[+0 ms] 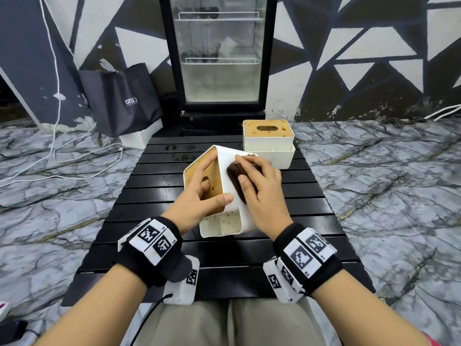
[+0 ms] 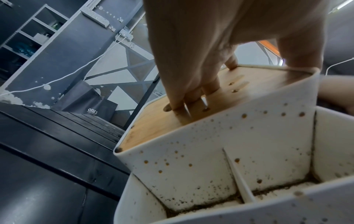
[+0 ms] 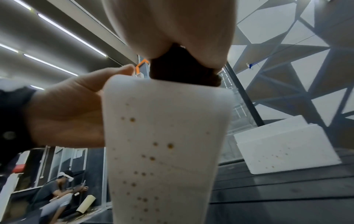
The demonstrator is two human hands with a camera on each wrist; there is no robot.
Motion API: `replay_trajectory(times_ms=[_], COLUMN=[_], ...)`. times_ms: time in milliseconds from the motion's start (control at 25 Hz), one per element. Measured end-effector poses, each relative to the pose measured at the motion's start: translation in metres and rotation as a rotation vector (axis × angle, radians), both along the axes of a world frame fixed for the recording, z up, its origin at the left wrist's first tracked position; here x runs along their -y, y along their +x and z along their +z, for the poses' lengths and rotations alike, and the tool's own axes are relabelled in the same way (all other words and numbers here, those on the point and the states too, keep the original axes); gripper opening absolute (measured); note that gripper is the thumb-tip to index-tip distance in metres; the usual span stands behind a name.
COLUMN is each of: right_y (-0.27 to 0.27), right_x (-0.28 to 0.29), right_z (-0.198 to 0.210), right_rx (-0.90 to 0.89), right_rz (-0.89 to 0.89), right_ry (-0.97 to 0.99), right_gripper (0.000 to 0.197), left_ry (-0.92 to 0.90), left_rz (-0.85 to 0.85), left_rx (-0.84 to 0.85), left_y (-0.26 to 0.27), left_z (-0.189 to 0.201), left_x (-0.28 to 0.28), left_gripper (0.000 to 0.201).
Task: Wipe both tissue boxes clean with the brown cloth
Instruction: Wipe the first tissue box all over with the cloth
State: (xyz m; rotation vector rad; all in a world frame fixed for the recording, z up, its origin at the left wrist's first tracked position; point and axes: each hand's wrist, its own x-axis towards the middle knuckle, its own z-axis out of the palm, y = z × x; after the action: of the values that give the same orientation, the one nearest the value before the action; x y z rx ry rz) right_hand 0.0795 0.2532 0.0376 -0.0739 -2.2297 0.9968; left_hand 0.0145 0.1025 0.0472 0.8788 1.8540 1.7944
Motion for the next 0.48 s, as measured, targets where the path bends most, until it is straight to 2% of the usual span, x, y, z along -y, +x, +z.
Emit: replay_trajectory(times_ms=[160,280,480], right_y=[-0.010,-0.022,-0.020], right_x=[-0.017,-0.015,0.006], right_z=[0.006,0.018,0.021], right_rx=[0.058,0.076,-0.005], right_rz=[-0.078,-0.104,-0.010], right_ry=[-0.085,-0.046,0.034], right_gripper=[0.037,0.036,0.043], left_ry=[0.002,-0.009,-0.012], left_rz=[0.001,-0.005,0.008], left_rx=[-0.001,-0.012,-0.029], left_y=[0.003,0.005,0.004], left_z=[0.000,0.000,0.001], left_x=[-0.002,-0.006,-0.005], left_gripper=[0.085,0.083,0.081])
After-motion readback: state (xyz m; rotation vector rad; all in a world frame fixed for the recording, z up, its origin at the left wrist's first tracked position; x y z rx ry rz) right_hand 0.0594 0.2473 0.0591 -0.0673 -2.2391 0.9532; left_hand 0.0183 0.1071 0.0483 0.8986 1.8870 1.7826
